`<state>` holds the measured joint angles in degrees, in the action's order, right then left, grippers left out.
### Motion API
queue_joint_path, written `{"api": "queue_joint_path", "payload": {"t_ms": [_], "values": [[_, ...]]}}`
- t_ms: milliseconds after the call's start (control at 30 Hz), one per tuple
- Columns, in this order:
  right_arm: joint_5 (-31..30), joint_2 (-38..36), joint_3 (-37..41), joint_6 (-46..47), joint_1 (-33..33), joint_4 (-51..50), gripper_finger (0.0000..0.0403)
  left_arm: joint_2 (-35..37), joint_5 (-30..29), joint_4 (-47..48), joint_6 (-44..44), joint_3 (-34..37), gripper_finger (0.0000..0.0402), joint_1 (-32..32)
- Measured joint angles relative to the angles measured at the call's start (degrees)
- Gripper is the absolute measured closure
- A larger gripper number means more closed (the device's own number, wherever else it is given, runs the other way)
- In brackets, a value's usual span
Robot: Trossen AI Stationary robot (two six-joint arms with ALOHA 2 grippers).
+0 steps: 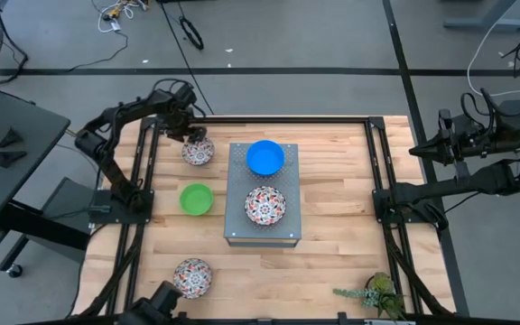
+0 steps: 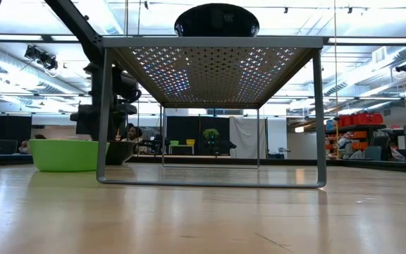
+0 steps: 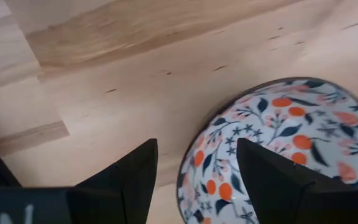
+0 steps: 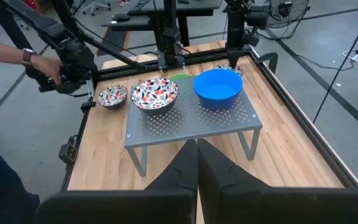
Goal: Pick & Place Mini bowls
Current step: Stack the top white patterned bowl on top of the white patterned bowl on the shelf
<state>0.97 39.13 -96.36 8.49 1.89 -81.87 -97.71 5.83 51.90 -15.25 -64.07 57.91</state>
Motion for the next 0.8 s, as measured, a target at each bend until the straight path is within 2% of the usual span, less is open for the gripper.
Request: {"api": "queue_joint_path", "payload": {"t_ms": [433, 800], "values": [[0.0, 0.0, 0.0, 0.0, 0.0, 0.0, 0.0400, -1.1, -3.5, 0.0, 9.4, 0.0, 0.0177, 0.0], [0.0, 0.0, 0.0, 0.0, 0.0, 0.0, 0.0400, -1.1, -4.5, -0.6, 8.8, 0.0, 0.0177, 0.0]]}}
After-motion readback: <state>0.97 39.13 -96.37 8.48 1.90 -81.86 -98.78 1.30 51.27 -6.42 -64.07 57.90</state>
